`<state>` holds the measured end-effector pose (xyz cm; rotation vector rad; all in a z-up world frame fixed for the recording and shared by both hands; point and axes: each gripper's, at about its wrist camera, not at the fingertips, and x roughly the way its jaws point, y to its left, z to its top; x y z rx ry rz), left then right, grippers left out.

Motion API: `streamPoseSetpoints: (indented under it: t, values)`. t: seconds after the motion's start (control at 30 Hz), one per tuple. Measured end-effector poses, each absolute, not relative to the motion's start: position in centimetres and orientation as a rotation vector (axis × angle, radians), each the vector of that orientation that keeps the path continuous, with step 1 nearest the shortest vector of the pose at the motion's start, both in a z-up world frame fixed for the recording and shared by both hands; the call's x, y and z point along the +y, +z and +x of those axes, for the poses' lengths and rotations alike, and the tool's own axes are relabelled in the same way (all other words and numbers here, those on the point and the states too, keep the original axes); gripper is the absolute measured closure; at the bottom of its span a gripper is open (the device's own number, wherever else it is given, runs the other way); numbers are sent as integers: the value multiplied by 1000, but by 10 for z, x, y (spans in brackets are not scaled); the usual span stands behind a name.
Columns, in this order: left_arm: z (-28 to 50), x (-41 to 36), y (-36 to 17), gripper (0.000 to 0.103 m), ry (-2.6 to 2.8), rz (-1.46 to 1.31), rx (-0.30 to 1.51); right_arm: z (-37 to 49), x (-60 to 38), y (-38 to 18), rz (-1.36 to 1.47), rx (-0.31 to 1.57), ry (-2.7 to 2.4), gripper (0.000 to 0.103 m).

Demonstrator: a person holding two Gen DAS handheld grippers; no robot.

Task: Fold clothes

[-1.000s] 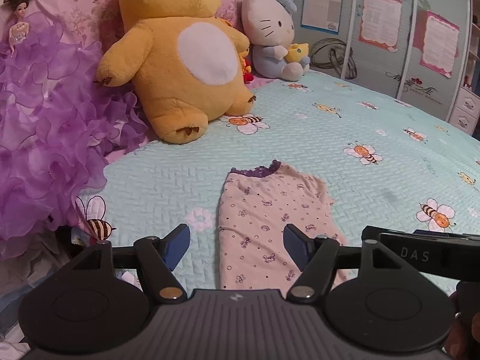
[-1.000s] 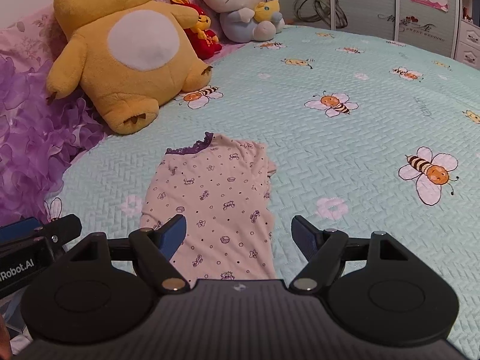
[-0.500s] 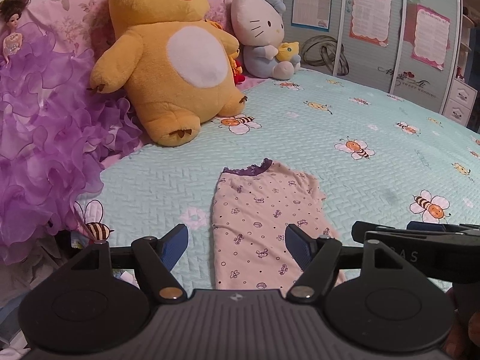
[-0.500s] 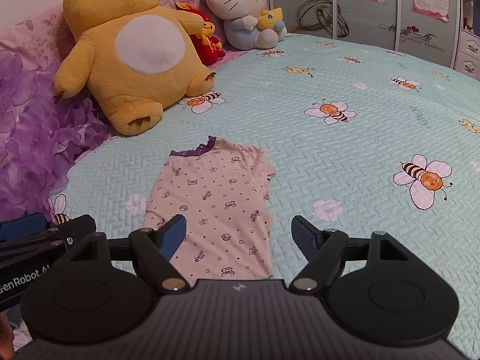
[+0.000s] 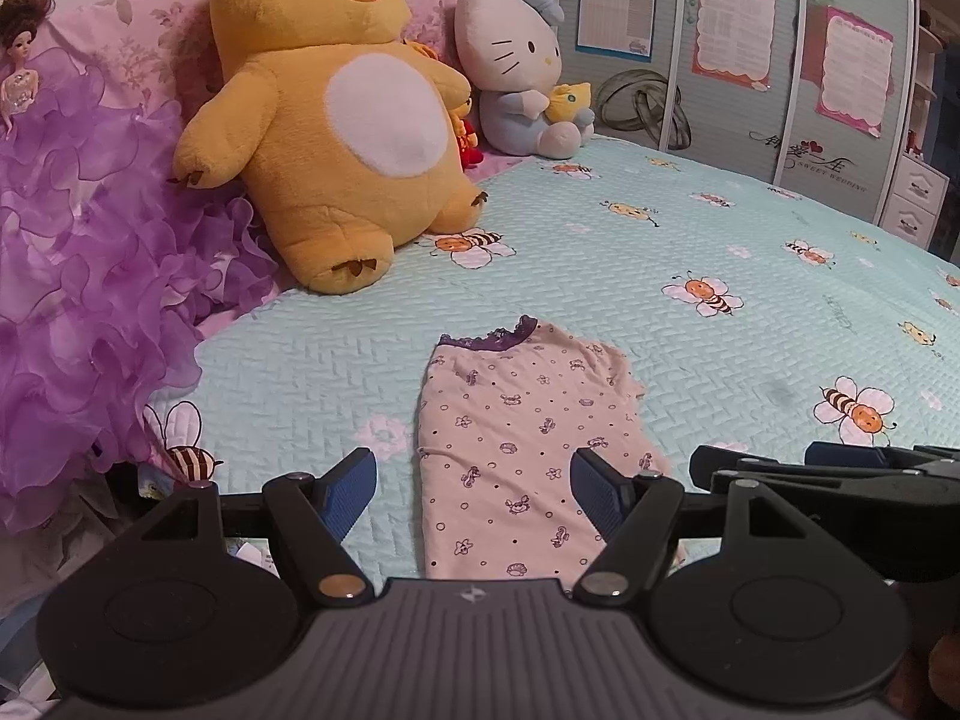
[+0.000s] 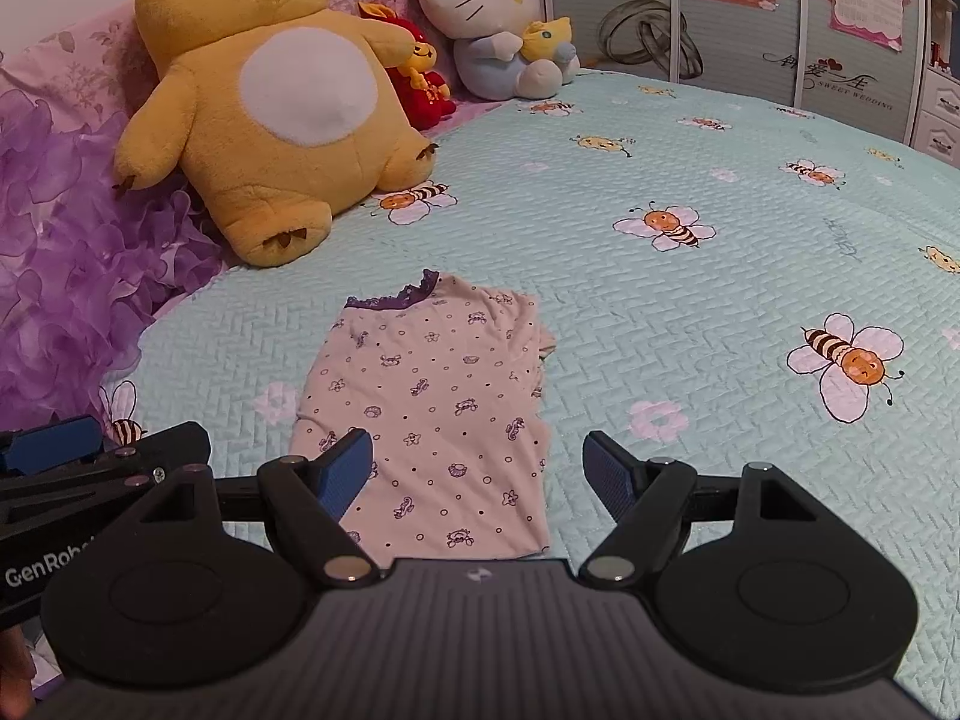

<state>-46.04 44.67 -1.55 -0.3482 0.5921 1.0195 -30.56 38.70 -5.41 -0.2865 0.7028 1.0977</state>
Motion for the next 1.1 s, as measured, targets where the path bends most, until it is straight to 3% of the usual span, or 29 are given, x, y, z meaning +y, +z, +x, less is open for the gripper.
streamPoseSetpoints:
  t: [1.1]
  values:
    - [-475, 460, -39, 28, 953, -446, 580, -306, 393, -86, -304, 761, 1111, 25]
